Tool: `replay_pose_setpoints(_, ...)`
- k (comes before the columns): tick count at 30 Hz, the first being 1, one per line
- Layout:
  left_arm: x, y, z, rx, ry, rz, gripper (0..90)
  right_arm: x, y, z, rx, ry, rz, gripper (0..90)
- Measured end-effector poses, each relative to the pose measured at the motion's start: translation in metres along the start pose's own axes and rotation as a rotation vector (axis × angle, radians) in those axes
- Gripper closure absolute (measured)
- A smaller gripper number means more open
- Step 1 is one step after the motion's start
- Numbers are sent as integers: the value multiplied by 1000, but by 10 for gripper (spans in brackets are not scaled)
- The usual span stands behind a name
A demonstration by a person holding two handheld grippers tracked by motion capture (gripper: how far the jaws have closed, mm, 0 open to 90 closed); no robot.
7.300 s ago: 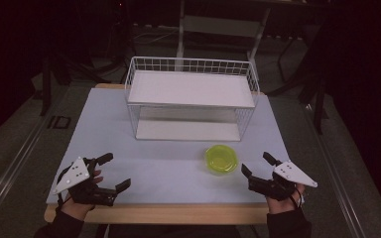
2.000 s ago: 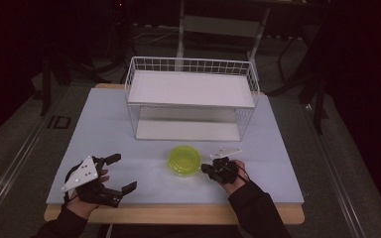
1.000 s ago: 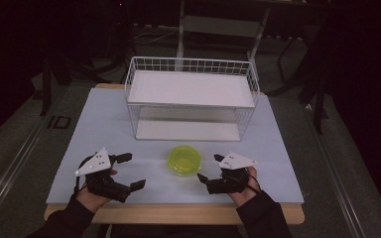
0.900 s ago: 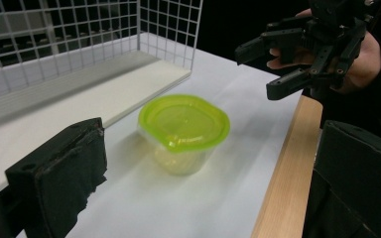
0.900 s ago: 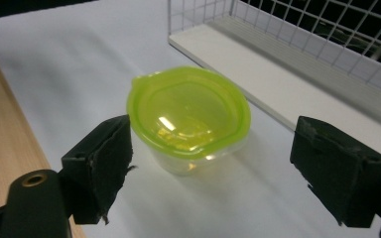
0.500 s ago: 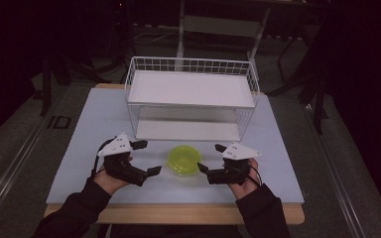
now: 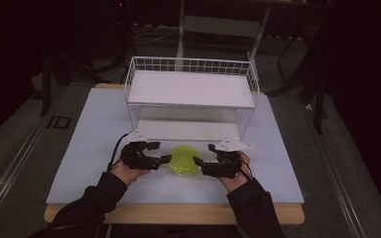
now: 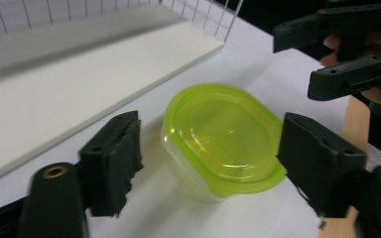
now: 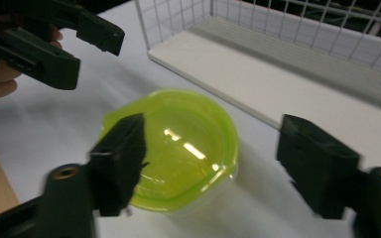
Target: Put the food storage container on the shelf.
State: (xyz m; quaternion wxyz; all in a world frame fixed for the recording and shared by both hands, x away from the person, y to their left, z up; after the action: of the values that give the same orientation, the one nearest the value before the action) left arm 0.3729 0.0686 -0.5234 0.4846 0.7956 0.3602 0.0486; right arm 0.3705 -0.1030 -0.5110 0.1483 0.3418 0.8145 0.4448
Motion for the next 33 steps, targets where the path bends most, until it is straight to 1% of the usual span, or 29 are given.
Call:
replay_pose_setpoints(1,2,-2,3,7,-2,-14,297,-1,-2,1,4,-4,2,302)
replay_pose_setpoints(3,5,-6,10,29,-1,-41,317,0,-6,3,21,3,9,314)
replay_pose_setpoints(6,7,-10,17,46,-5,-72,353,1,-12,7,44,5,10,315)
replay_pose_setpoints(9,9,-16,23,71,-6,-85,379,1,-17,13,69,4,6,315)
replay_pose_setpoints(10,9,-16,23,71,-6,-85,382,1,-17,13,69,4,6,315)
replay_pose_setpoints(11,9,-18,25,82,-11,-98,382,1,-19,15,76,-2,9,315)
replay_pose_setpoints(12,9,-19,26,89,-12,-99,416,2,-21,18,88,4,13,315)
replay_pose_setpoints(13,9,-20,26,94,-18,-99,450,2,-24,21,104,-1,16,320)
replay_pose_setpoints(14,8,-21,27,97,-29,-106,450,2,-24,21,104,-1,16,320)
replay_pose_setpoints(16,7,-22,27,92,-53,-109,460,2,-29,23,126,0,23,326)
replay_pose_setpoints(17,7,-23,27,94,-56,-106,502,2,-31,24,131,0,19,347)
replay_pose_setpoints(18,6,-23,28,92,-61,-106,518,2,-32,25,137,6,26,356)
replay_pose_setpoints(19,5,-23,28,89,-69,-107,528,2,-32,25,134,2,33,364)
replay_pose_setpoints(20,5,-23,28,91,-73,-108,560,2,-32,25,136,4,34,370)
replay_pose_setpoints(21,5,-23,28,90,-74,-111,566,3,-32,25,140,12,40,371)
replay_pose_setpoints(22,5,-22,28,90,-75,-109,574,2,-33,25,141,6,41,381)
replay_pose_setpoints(23,5,-22,27,90,-73,-105,618,3,-33,26,144,25,60,385)
replay_pose_setpoints(24,5,-22,26,89,-78,-112,618,3,-33,26,144,25,60,385)
replay_pose_setpoints(25,5,-22,26,90,-81,-113,623,4,-34,26,147,27,66,393)
replay_pose_setpoints(26,5,-23,25,92,-78,-107,628,6,-34,25,150,38,68,417)
replay_pose_setpoints(27,5,-23,24,93,-78,-109,628,6,-34,25,150,38,68,417)
replay_pose_setpoints(28,4,-24,24,95,-81,-122,638,7,-34,25,152,34,73,438)
replay_pose_setpoints(29,4,-24,23,102,-81,-125,638,7,-34,25,152,34,73,438)
replay_pose_setpoints(30,3,-25,22,109,-92,-130,639,5,-33,22,154,28,86,525)
replay_pose_setpoints(33,-2,-26,24,138,-107,-142,641,5,-34,21,158,35,84,540)
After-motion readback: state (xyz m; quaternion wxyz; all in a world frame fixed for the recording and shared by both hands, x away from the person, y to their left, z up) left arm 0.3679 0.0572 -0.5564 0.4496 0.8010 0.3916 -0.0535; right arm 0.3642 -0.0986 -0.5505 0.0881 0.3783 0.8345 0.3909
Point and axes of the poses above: each handheld gripper's, and its own axes: z roughly forward along the jaws, y roughly out of its top, x roughly to its left, the point moved 9 cm from there along z, roughly forward along the jaws, and after that the axes turned 3 degrees about x, right-handed, at the moved point
